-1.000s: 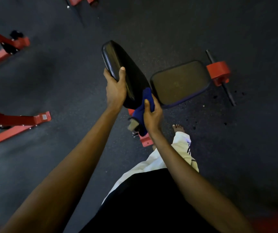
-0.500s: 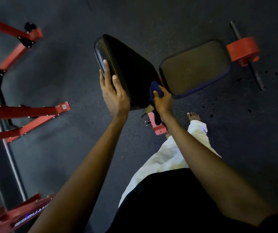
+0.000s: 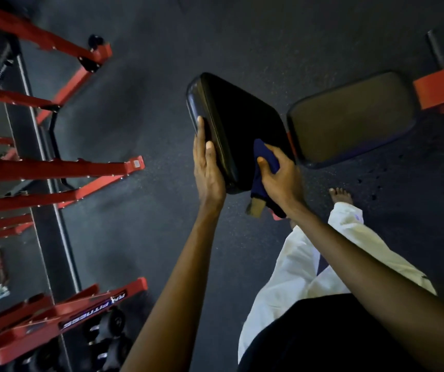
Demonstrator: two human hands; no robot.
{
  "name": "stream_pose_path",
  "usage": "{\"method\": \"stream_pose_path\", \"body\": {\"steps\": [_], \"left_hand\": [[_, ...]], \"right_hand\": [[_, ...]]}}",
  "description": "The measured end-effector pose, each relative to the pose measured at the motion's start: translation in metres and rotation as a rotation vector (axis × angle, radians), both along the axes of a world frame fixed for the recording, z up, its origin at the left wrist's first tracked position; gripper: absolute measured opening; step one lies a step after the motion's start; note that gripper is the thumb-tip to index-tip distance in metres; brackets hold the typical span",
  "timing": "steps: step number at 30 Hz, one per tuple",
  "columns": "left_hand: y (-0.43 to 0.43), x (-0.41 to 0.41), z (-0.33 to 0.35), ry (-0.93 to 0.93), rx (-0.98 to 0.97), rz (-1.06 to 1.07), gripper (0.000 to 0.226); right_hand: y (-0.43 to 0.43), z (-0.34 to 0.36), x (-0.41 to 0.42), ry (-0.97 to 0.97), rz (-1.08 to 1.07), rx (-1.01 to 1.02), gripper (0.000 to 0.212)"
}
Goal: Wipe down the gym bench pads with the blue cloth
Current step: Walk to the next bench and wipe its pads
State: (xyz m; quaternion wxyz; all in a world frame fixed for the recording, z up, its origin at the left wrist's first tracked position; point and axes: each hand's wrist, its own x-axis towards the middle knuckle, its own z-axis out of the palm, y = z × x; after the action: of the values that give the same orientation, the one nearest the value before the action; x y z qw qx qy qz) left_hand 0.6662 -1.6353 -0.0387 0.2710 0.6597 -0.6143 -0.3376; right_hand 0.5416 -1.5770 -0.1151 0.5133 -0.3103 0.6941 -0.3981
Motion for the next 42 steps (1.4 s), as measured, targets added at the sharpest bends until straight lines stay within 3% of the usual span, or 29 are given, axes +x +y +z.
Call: {"method": "stream_pose_path", "body": {"steps": [5, 10, 14, 17, 23, 30, 34, 36, 38, 42], "left_hand": [[0.002, -0.008, 0.000, -0.039, -0.060, 0.048, 0.049], [0.000, -0.009, -0.001, -0.021, -0.130, 0.046, 0.047], [0.001, -0.005, -0.006, 0.075, -0.119, 0.047, 0.047], [-0.001, -0.004, -0.008, 0.079, -0.152, 0.058, 0.048], [0.000, -0.003, -0.011, 0.090, -0.155, 0.063, 0.048], [0.002, -0.009, -0.007, 0.087, -0.159, 0.139, 0.049], [0.003, -0.014, 0.003, 0.113, -0.091, 0.198, 0.048], [0.003, -0.022, 0.012, 0.061, -0.022, 0.243, 0.053], [0.005, -0.035, 0.017, -0.123, 0.036, 0.297, 0.062], [0.006, -0.053, 0.017, -0.368, -0.033, 0.350, 0.072]], "right_hand": [[-0.033, 0.008, -0.010, 0.094, 0.041, 0.051, 0.045], [0.007, 0.039, 0.001, 0.043, 0.097, -0.321, 0.046], [-0.060, 0.041, -0.002, 0.178, 0.026, -0.232, 0.045], [-0.098, 0.037, -0.004, 0.093, 0.039, -0.259, 0.051], [-0.013, 0.052, -0.001, 0.151, 0.152, -0.429, 0.045], [-0.113, 0.046, -0.005, 0.199, 0.169, -0.442, 0.048], [-0.042, 0.034, -0.009, 0.160, 0.291, -0.443, 0.053], [-0.004, 0.023, -0.012, 0.097, 0.348, -0.455, 0.055], [-0.001, 0.004, -0.020, 0.062, 0.395, -0.426, 0.055], [-0.028, -0.046, -0.031, -0.029, 0.364, -0.211, 0.054]]}}
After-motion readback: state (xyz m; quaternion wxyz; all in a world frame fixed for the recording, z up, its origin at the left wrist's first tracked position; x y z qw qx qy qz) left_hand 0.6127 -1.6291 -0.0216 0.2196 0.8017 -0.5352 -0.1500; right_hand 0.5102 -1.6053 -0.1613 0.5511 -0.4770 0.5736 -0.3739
